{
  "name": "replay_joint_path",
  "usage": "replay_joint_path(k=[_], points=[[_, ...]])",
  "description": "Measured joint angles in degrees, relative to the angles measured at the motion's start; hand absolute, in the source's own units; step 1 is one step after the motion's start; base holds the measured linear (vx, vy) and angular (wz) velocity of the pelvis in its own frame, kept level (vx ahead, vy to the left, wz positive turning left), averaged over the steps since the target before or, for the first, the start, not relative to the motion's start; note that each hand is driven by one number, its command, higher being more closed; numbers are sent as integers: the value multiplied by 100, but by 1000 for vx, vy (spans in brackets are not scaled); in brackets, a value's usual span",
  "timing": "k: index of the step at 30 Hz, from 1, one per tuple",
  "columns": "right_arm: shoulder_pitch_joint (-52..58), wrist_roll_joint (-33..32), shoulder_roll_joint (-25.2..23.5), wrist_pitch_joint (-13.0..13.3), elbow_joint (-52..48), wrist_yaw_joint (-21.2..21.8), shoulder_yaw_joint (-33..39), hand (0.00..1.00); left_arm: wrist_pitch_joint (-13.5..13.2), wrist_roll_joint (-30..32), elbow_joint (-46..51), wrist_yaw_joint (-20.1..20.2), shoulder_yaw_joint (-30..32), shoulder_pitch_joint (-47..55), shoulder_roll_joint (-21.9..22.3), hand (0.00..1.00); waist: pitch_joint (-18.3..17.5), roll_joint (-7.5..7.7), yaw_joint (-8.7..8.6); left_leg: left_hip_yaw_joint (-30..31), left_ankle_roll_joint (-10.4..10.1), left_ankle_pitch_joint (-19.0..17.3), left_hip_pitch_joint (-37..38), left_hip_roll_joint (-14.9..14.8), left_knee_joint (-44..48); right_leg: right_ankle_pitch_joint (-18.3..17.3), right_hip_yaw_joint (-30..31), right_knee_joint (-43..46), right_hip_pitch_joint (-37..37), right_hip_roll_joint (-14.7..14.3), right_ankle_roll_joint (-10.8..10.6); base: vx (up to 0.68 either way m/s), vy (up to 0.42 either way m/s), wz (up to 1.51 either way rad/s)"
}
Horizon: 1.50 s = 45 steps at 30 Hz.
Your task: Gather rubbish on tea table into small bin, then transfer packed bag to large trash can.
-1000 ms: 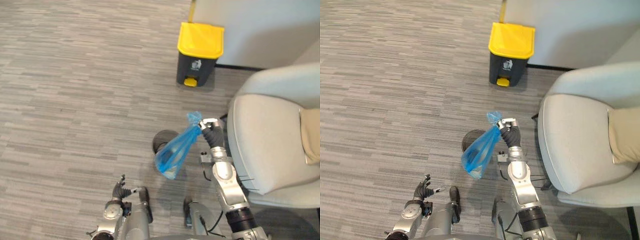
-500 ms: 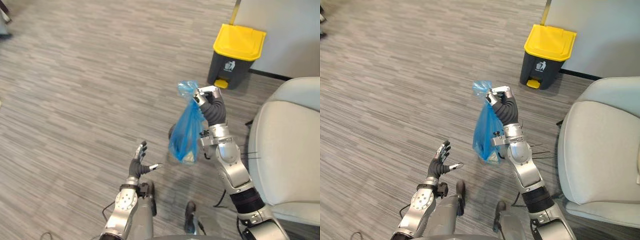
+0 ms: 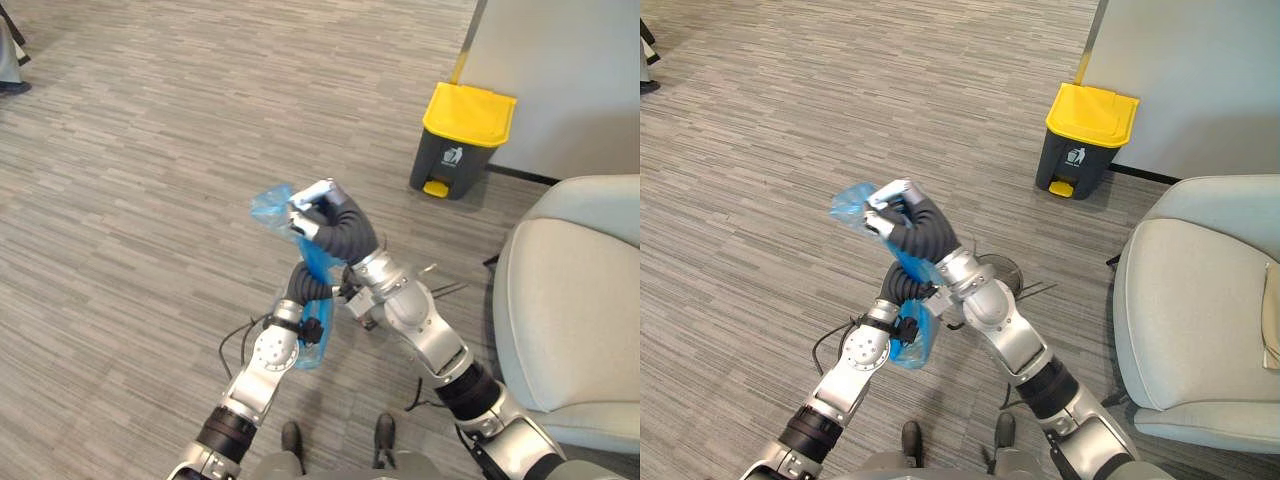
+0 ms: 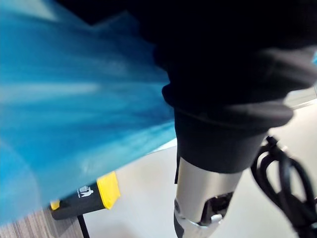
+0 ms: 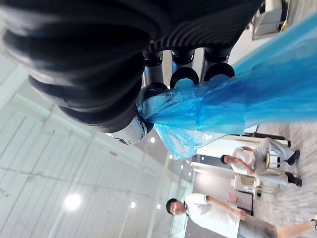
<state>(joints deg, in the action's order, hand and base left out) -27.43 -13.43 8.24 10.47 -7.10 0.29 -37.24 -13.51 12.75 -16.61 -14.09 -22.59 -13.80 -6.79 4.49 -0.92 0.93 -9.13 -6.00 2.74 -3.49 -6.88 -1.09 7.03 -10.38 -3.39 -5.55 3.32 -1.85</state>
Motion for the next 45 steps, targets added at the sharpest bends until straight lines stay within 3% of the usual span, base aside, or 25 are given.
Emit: replay_joint_path(k=[4, 5, 8, 11, 15, 17, 22, 26, 27, 34, 41, 43, 45], points=[[-17, -46, 3, -73, 12, 3, -110, 100, 78, 200, -182, -110, -36, -28, -13, 100, -12, 14, 4, -27, -30, 19, 16, -74, 1, 71, 64, -81, 22, -92, 76, -52, -17, -8], [-17, -59, 5, -80, 12, 3, -119, 0, 82, 196, -215, -112, -36, -22, -16, 100, -14, 17, 1, -35, -47, 28, 22, -101, 2, 76, 80, -83, 22, -121, 83, -59, -20, -8], [-166, -58, -44, -24, -18, 72, -219, 0, 166, 192, -392, -90, -99, -10, -13, 100, -18, 15, -25, -37, -66, 41, 32, -136, 3, 83, 107, -96, 21, -163, 94, -36, -9, -6], [-163, 150, -219, 234, -191, 122, -213, 0, 205, 140, -448, -6, -220, 320, 66, 100, -84, 47, -22, -46, -73, 44, 17, -171, -2, 127, 126, -173, 25, -207, 136, -12, 2, -4], [499, 906, -111, 296, -194, 106, -30, 0, 203, -15, -375, 38, -77, 728, 105, 100, -206, 129, -5, -46, -76, 44, 18, -212, -4, 130, 128, -185, 33, -240, 140, 8, 3, 0], [1293, 1607, 143, 314, -192, 67, 397, 0, 197, -193, -209, 54, 262, 970, 101, 100, -219, 142, -12, -52, -76, 44, 28, -204, -3, 129, 135, -181, 41, -240, 138, 0, 0, 0], [2786, 2250, 560, 310, 20, -158, 1886, 0, 182, -485, -74, 154, 1115, 1674, 38, 100, -217, 140, -20, -130, -79, 14, 192, -212, -6, 120, 212, -187, 166, -250, 130, -5, 27, -7], [3508, 2304, 580, 298, 712, -236, 2956, 0, 184, -816, -164, 260, 1662, 2161, -81, 100, -218, 140, -67, -180, -62, -18, 237, -206, -1, 74, 255, -191, 183, -239, 64, -24, 21, -5], [3742, 2317, 576, 257, 1276, -253, 3285, 0, 183, -882, -263, 313, 1968, 2334, -157, 100, -218, 139, -104, -178, -87, -34, 235, -202, -2, 74, 251, -196, 186, -219, 63, -41, 33, 1], [4063, 2335, 584, 92, 3113, -241, 3761, 0, 194, -988, -1237, 635, 2613, 2647, -316, 100, -224, 37, -170, -127, -113, -53, 195, -180, -9, 52, 171, -229, 220, -167, 79, -11, 14, 4], [3908, 2686, 615, 10, 4395, -307, 3932, 0, 198, -990, -1806, 796, 2678, 2616, -279, 100, 96, -241, -160, 541, 32, -215, -634, -60, 640, -194, -889, -3, 190, 67, -50, -7, 45, 71], [3927, 2744, 593, -54, 4487, -404, 3950, 0, 201, -991, -1912, 795, 2684, 2633, -270, 100, 148, -199, -161, 105, 268, -358, -819, -133, 722, -286, -1282, 50, 189, 221, -125, 56, 67, 109], [3904, 2755, 571, -102, 4556, -484, 3971, 0, 202, -991, -1993, 794, 2684, 2636, -215, 100, 181, -221, -143, -583, 306, -344, -896, -346, 916, -383, -1569, 229, 202, 369, -235, 120, 106, 106]])
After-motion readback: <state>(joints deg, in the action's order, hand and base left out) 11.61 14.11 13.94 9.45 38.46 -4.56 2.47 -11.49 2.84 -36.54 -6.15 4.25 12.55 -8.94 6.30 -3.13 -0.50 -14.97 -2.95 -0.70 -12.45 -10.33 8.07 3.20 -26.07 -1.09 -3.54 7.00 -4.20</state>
